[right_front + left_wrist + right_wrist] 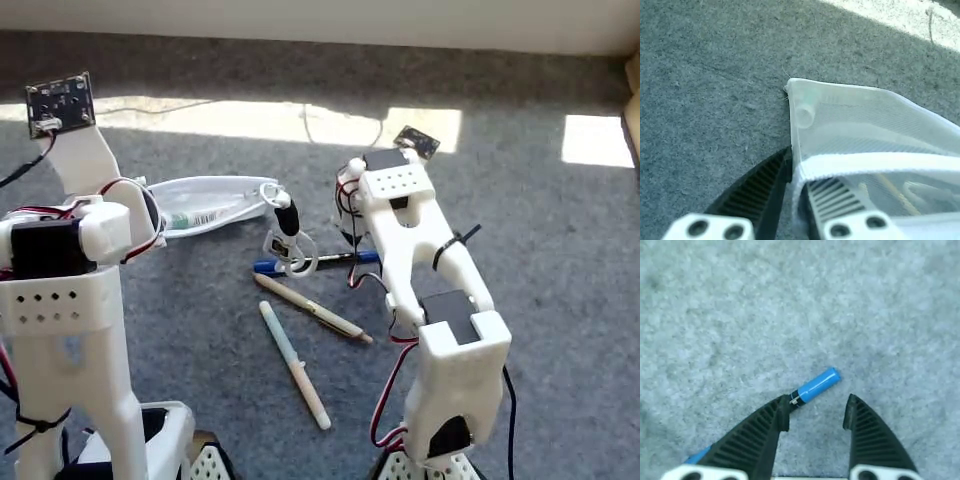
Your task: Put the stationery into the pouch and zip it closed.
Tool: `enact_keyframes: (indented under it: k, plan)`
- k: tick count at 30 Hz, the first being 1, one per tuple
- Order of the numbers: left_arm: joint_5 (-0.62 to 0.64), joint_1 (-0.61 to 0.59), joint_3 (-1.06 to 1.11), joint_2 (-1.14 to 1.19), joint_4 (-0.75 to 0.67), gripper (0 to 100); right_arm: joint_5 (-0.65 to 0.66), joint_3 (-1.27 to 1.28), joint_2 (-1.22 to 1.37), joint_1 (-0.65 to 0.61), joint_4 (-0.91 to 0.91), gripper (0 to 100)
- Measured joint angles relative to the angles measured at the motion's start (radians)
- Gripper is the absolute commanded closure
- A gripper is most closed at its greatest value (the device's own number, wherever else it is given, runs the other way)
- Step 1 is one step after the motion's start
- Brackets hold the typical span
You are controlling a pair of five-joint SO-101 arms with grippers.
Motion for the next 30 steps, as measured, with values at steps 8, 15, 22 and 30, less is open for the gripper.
enact_keyframes:
  k: [8, 15, 22, 30]
  plan:
    - [-0.012, 0.000, 0.000, 0.000, 0.000, 99, 0.000, -0.003, 0.109, 0.002, -0.020, 82.5]
    - [-0.012, 0.000, 0.011, -0.009, 0.000, 99, 0.000, -0.043, 0.152, -0.002, -0.009, 83.6]
    - [-0.012, 0.000, 0.011, -0.009, 0.000, 99, 0.000, -0.043, 0.152, 0.008, -0.008, 97.1]
    - [-0.012, 0.000, 0.011, -0.009, 0.000, 99, -0.002, -0.043, 0.152, 0.035, -0.008, 97.5]
